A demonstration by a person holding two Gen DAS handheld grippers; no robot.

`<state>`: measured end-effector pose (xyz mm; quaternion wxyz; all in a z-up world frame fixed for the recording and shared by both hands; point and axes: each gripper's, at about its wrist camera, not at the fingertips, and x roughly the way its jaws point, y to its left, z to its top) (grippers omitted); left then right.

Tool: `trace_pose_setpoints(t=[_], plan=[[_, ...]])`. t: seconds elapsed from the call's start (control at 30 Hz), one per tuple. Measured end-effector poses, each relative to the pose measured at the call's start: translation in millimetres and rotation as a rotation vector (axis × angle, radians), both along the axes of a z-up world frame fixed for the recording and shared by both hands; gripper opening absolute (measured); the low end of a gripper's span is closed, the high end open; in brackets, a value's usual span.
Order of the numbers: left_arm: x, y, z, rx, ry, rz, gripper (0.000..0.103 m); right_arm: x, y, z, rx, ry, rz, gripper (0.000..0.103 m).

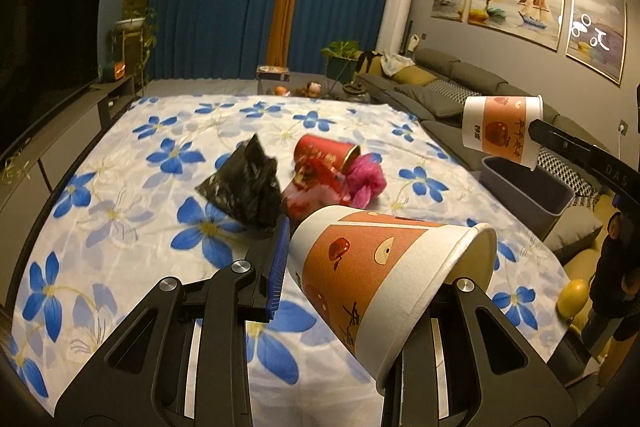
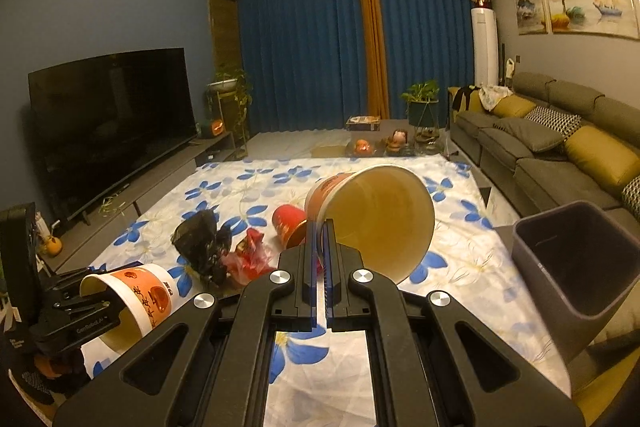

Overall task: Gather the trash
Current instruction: 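Lift both orange paper cups and carry them over the grey bin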

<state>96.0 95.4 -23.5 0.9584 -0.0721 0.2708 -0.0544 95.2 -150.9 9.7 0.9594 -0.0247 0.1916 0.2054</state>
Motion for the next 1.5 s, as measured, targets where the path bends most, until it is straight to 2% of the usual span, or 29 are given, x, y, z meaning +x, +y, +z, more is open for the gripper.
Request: trace_pose_setpoints(t=[0.37, 0.73, 1.1, 1.5], plan=[[23.3, -35.5, 27.5, 0.021, -0.046, -0.068, 0.027, 2.6, -20.2, 26.9, -0.034, -0.053, -0.035, 0.004], [48.1, -86.2, 46.7, 0.029, -0.081, -0.149, 0.027, 7.4, -68.6, 41.4, -0.079, -0.096, -0.136, 0.004], [75.7, -153.0, 53.5, 0.056, -0.091, -0.255, 0.027, 25.8, -131.0, 34.9, -0.076, -0.081, -0.261, 0.004], [111.7, -234.5, 62.7, 0.047, -0.104, -0.396, 0.027, 50.7, -195.1, 15.7, -0.059, -0.031, -0.381, 0.004]])
